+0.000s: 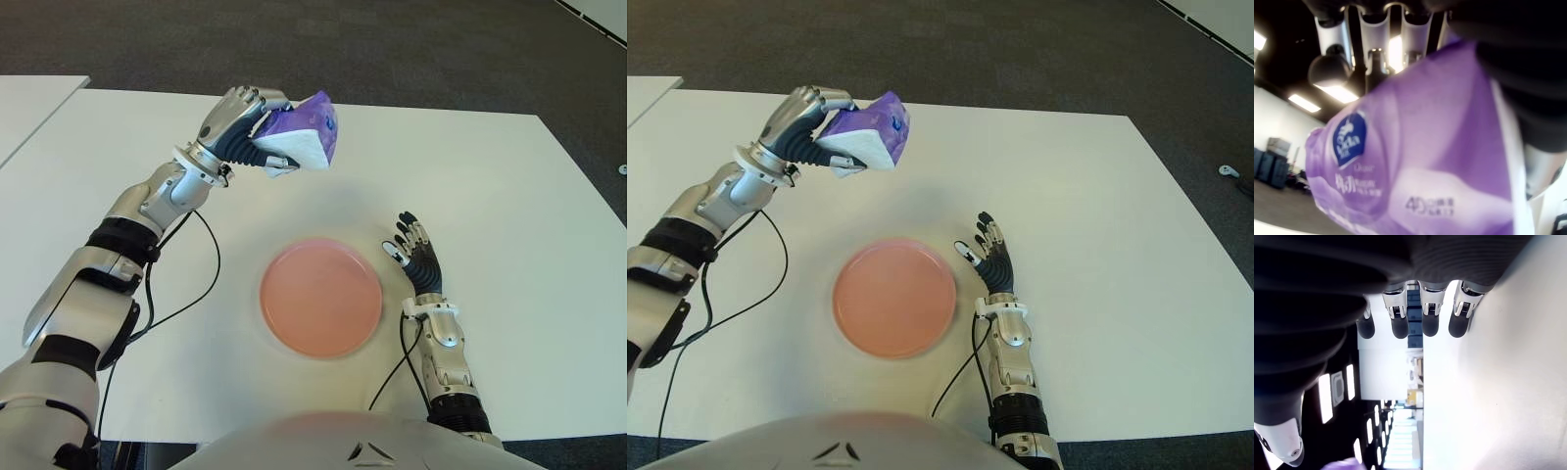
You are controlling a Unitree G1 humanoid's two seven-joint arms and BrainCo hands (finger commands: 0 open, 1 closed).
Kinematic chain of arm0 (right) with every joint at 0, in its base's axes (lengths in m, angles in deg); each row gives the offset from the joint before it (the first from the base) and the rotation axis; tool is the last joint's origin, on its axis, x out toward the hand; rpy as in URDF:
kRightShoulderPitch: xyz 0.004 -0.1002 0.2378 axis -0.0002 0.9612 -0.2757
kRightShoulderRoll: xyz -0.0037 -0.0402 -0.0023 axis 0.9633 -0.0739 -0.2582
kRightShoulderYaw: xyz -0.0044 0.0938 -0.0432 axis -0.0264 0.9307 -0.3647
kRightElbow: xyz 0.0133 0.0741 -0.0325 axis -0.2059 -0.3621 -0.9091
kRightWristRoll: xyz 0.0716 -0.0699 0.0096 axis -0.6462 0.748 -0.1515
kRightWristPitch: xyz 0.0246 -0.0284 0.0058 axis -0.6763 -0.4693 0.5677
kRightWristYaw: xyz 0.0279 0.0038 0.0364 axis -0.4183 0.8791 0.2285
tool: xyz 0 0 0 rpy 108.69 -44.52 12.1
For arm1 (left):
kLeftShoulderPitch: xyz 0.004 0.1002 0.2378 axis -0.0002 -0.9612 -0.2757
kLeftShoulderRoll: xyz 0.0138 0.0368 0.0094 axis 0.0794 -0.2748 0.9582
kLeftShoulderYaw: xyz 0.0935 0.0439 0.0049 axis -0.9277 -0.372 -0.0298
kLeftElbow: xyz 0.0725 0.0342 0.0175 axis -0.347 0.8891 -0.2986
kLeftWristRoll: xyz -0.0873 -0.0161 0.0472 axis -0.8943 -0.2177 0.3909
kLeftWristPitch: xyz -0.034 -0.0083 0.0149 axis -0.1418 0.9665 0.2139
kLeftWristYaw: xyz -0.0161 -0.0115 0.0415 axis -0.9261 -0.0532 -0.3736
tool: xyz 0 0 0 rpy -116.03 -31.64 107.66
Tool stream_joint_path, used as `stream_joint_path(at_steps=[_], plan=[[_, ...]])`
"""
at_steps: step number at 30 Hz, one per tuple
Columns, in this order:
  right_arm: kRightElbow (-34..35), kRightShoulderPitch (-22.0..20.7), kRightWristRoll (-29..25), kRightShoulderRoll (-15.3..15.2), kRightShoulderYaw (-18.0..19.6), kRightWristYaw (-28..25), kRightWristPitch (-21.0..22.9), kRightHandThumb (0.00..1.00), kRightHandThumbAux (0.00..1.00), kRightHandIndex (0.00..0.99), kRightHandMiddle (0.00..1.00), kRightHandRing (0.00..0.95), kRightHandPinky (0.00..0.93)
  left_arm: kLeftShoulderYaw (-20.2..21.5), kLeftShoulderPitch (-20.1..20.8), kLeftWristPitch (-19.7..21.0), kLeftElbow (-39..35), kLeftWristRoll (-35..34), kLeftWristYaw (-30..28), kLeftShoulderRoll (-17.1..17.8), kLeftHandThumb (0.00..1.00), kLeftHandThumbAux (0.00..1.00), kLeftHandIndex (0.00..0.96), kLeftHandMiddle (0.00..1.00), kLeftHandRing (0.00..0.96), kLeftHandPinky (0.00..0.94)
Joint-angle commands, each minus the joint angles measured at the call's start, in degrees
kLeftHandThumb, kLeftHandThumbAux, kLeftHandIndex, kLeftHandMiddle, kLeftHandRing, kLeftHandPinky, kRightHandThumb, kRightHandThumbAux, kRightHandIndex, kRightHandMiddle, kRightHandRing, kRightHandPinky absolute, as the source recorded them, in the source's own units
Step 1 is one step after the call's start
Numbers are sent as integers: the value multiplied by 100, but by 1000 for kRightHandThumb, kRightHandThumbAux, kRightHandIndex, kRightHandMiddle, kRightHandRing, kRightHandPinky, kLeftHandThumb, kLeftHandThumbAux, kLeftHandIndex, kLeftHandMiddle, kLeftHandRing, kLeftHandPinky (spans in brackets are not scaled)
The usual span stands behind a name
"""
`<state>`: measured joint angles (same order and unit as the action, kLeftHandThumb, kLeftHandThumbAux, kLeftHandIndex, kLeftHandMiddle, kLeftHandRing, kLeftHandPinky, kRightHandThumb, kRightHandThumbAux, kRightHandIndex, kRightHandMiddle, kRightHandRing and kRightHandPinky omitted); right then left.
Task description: Put the tissue paper into the plate.
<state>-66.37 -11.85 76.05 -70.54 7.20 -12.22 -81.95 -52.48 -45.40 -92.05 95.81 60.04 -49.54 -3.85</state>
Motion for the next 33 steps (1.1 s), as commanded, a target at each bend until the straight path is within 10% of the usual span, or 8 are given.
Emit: stream_joint_path(at_steps=[1,33], plan=[[-390,167,34,-8,2,28,215,8,629,0,11,0,0,237,-673,278,-1106,-328,-645,-4,743,698,443,868,862,856],[-603,48,41,-43,-15,35,122,0,694,0,0,0,0,122,-2037,-507,-2523,-433,-3023,-132,737,698,444,858,854,845]])
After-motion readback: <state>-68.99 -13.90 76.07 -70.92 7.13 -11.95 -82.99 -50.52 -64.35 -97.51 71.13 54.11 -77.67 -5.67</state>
